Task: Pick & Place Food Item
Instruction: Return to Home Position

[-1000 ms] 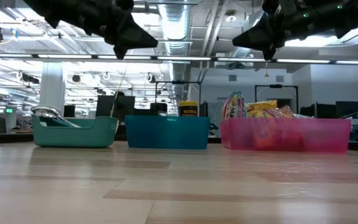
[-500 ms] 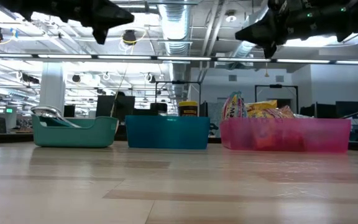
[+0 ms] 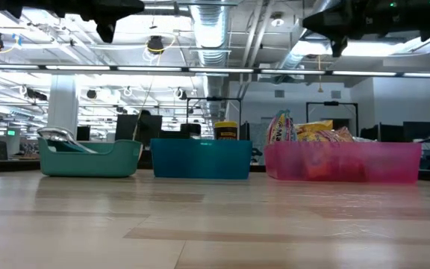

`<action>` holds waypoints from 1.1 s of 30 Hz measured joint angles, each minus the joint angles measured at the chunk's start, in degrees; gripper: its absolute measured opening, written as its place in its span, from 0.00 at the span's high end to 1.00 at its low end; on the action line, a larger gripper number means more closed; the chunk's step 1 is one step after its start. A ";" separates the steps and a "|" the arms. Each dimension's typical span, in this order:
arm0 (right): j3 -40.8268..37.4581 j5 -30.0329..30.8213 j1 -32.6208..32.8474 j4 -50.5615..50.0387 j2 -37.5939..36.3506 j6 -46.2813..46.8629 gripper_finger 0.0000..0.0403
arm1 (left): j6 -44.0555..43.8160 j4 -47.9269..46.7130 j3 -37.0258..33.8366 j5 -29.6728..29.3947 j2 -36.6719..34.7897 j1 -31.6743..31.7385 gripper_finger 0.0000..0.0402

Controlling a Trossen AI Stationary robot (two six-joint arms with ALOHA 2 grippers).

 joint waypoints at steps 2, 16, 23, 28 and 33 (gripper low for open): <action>0.00 0.00 -0.06 -1.68 -1.84 -0.01 1.00 | 0.00 -0.72 0.00 -0.01 -0.85 0.00 1.00; 0.00 0.42 0.05 -11.08 -11.03 2.21 1.00 | 0.02 -2.74 0.00 -0.01 -6.66 0.00 1.00; 0.00 0.37 0.09 -14.54 -11.62 12.69 1.00 | 0.02 -2.89 0.00 -0.01 -7.58 -0.01 1.00; -0.04 0.42 0.13 -18.47 -11.41 16.23 1.00 | 0.02 -2.96 0.00 -0.01 -7.07 -0.01 1.00; -0.04 0.47 0.13 -14.25 -11.52 10.23 1.00 | -0.87 -2.29 0.00 -0.02 -7.15 -0.02 1.00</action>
